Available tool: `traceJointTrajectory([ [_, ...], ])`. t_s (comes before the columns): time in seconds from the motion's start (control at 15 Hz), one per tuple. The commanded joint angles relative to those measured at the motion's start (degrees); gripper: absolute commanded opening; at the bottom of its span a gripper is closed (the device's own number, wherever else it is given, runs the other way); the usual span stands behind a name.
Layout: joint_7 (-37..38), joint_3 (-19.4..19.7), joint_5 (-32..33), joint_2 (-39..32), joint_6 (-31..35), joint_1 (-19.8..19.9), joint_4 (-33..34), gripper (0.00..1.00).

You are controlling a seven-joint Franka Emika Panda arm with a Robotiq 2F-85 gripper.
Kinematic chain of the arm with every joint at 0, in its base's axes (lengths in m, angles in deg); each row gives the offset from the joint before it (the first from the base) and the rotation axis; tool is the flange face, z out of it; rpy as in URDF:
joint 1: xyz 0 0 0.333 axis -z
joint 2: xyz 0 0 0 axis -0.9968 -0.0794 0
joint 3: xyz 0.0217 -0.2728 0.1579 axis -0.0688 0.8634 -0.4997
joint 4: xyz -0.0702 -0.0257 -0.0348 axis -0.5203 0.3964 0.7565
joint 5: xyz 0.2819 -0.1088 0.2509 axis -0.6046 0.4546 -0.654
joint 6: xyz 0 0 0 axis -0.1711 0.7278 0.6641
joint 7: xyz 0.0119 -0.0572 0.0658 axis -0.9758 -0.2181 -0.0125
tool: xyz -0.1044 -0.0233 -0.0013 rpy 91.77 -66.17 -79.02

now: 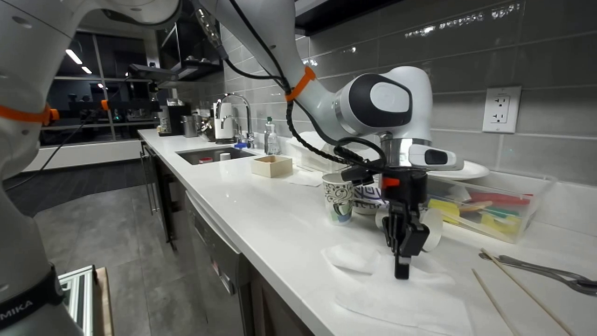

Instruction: Use one napkin to wipe the right side of the counter.

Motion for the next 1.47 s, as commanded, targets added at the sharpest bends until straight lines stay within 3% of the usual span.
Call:
traceJointTrajectory([
  [0.0, -9.1, -2.29, -0.99, 0.19, -1.0, 1.21, -2.96, 0.0],
  [0.27, -7.23, 0.27, 6.38, -3.24, -4.06, -0.59, -0.15, 0.0],
  [0.47, -0.72, 0.01, 5.23, -4.17, 0.9, -0.24, 0.14, 0.0],
  [0.73, 3.0, -0.87, 2.6, -2.3, 0.67, -0.44, -2.02, 0.0],
  [1.07, -7.98, -1.36, 6.12, 1.82, -3.06, -0.06, -4.11, 0.0],
  [1.4, -25.91, -3.46, 1.22, 8.98, -4.42, 3.53, -7.52, 0.0],
])
